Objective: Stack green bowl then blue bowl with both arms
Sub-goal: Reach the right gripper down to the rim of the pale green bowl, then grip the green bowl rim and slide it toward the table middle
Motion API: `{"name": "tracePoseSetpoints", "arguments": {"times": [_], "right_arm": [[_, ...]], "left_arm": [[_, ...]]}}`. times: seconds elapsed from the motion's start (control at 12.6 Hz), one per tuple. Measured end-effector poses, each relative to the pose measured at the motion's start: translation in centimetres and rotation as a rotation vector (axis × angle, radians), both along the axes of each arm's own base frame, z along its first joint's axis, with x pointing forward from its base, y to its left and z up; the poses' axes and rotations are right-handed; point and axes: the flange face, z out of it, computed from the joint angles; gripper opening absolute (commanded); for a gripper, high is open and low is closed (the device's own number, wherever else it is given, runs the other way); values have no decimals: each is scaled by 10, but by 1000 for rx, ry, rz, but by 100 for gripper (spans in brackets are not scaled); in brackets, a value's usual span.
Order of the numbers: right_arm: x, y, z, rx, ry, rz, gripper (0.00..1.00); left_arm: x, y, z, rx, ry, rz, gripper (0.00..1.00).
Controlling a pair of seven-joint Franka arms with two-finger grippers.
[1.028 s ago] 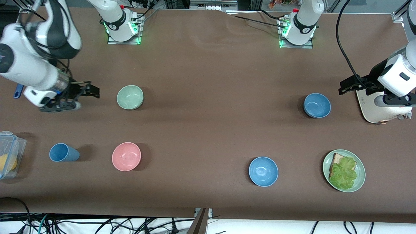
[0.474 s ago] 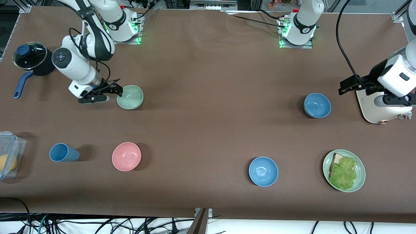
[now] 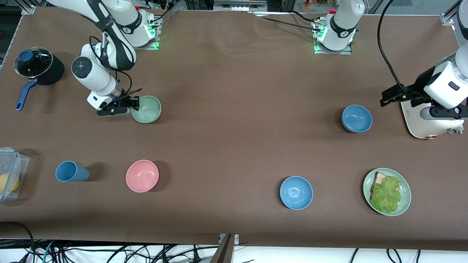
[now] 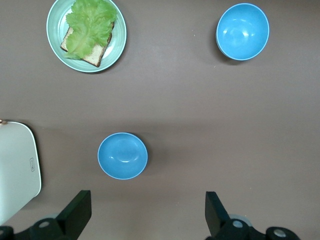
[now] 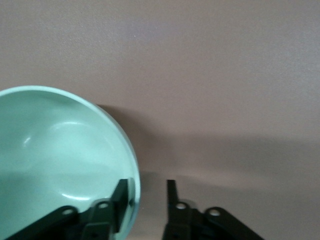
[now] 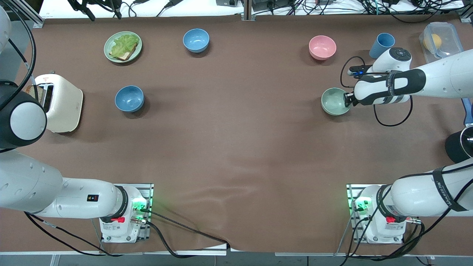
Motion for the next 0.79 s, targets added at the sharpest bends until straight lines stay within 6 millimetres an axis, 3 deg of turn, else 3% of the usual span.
{"name": "tracePoseSetpoints", "arguments": {"times": [0.32,0.47,0.63,0.79], "right_arm": [[10,13,13,10,-36,-5,0],[18,38,22,20,-62,-10,0],[30,87,39,41,-91,-37,0],[45,158,57,75,-103,-95,0]], "left_arm": [[0,0,0,0,0,0,100],[0,0,0,0,0,0,100],[0,0,0,0,0,0,100],[0,0,0,0,0,0,100]]}}
